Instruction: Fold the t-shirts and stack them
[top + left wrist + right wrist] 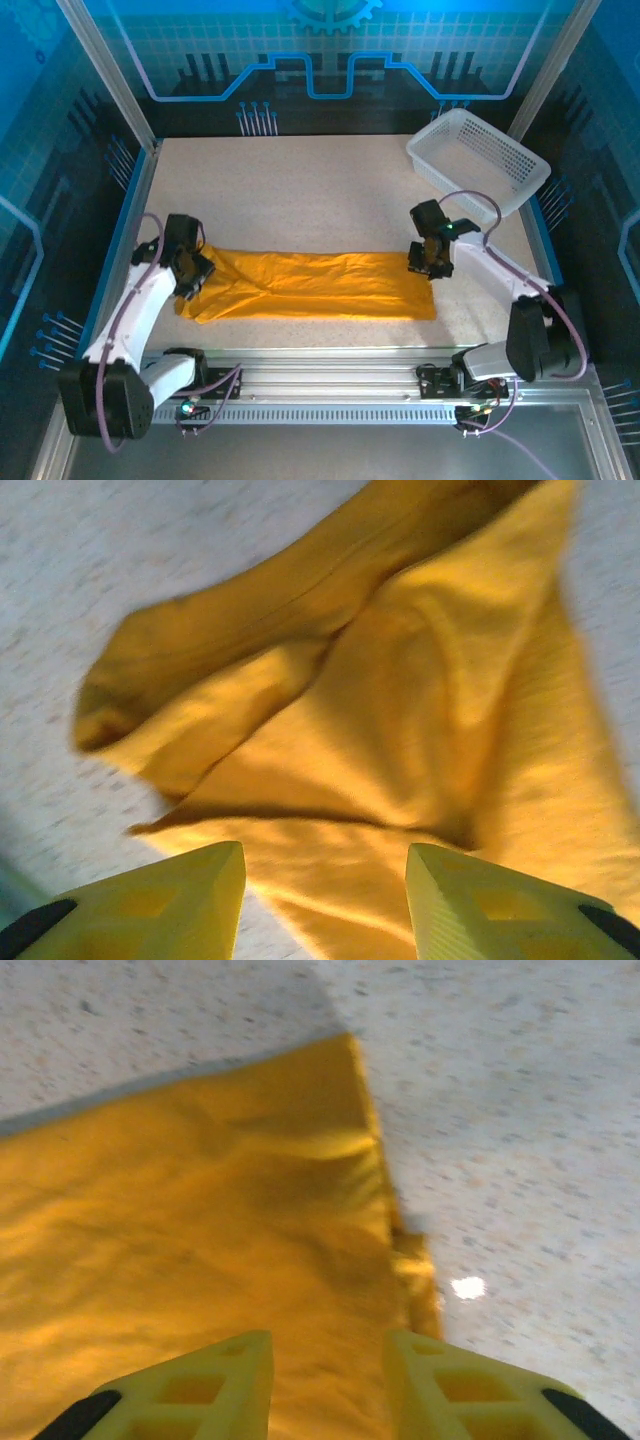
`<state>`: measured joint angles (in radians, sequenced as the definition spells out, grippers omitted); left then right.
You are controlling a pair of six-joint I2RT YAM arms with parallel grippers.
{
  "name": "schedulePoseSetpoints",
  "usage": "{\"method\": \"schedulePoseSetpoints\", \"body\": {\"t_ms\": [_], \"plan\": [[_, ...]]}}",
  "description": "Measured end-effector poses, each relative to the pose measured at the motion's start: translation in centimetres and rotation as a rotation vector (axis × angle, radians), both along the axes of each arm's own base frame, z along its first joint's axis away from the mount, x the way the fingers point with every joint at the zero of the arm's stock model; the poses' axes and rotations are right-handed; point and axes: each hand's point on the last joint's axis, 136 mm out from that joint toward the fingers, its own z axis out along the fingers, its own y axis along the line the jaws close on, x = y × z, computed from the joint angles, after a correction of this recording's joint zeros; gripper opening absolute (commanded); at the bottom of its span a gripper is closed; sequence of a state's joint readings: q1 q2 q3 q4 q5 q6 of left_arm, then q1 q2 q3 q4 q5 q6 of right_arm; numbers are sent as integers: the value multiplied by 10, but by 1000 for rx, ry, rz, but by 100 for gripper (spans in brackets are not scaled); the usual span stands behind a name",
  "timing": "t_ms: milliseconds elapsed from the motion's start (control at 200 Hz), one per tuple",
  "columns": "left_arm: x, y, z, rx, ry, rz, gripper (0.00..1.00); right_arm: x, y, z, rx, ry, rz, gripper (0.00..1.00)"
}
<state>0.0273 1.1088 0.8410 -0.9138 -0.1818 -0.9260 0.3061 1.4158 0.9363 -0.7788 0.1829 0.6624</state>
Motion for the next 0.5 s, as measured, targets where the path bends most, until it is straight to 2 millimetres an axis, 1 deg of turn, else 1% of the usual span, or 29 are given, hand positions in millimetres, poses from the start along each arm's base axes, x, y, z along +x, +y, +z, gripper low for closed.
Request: {"method": "schedulePoseSetpoints", "body": {"t_ms": [70, 140, 215, 290, 330, 395, 500], "plan": [[25, 7, 3, -17, -23, 19, 49, 8, 10, -11, 37, 36, -11, 29], [46, 20, -2, -38, -37, 51, 49, 12, 14, -24, 54, 81, -30, 27], [59, 35, -14, -78, -38, 85, 48, 15, 9, -39, 59, 131, -71, 20], [68, 50, -29, -109, -22, 105, 47, 19, -1, -50, 54, 175, -116, 18], [73, 54, -35, -122, -17, 97, 47, 23, -6, -55, 50, 194, -137, 18], [84, 55, -44, -145, -24, 61, 48, 31, -11, -60, 50, 216, -157, 17], [100, 50, -52, -173, -56, -5, 51, 42, -10, -58, 54, 212, -158, 17]]}}
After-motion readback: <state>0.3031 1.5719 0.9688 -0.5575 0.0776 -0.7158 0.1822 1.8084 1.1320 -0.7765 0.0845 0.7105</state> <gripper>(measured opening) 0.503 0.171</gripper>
